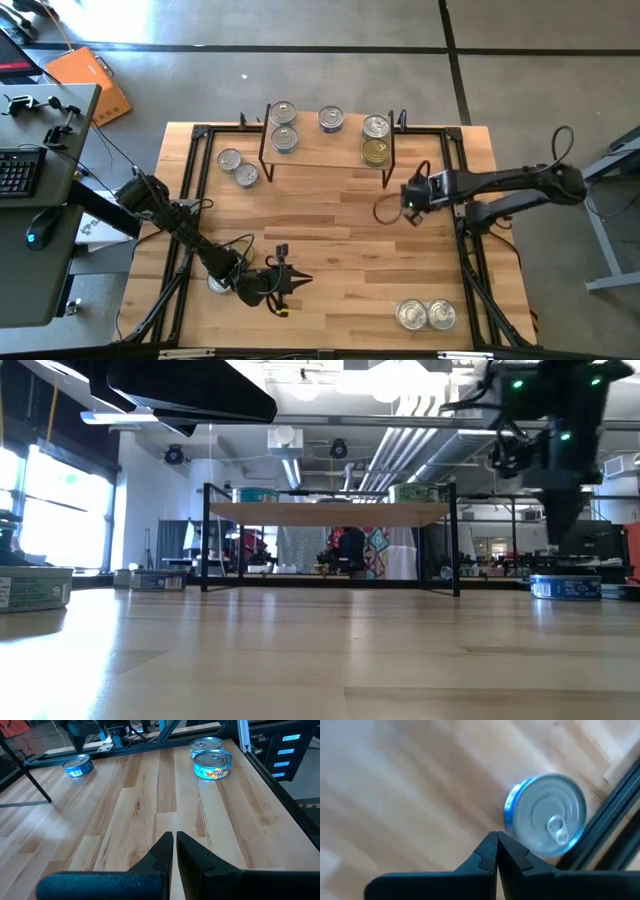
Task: Stack canned seafood by type on shelf
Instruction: Put the blue tuna can aligned with the other blue tuna can on the shelf
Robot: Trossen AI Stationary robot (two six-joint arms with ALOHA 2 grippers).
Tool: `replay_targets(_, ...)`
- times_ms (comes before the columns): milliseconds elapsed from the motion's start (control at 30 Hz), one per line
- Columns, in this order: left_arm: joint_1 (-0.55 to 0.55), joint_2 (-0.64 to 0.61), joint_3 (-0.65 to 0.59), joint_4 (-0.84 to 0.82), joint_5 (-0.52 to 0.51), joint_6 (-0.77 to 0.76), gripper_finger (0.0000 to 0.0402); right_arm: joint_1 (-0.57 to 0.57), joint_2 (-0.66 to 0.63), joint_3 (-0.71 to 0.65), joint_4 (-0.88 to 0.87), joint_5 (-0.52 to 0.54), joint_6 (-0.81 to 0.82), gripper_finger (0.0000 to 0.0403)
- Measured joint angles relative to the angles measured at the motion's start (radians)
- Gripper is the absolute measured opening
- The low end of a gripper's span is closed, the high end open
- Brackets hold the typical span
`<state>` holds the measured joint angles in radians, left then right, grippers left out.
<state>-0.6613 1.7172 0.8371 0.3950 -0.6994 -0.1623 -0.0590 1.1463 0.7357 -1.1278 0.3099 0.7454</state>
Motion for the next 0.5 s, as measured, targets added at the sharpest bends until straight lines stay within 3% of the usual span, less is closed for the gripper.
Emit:
replay_targets(200,0.000,0.000,0.000,0.002,0.000,0.008,0.0014,0.073,0.047,0.001,-0.086,0.056,0.010,0.0000)
replay_targets(333,0.000,0.000,0.000,0.020,0.000,0.028,0.0014,0.045,0.105,-0.045,-0.075,0.138,-0.033,0.0000)
replay_targets(500,0.000,0.000,0.000,0.025,0.000,0.036,0.0014,-0.014,0.164,-0.089,-0.054,0.129,-0.031,0.0000)
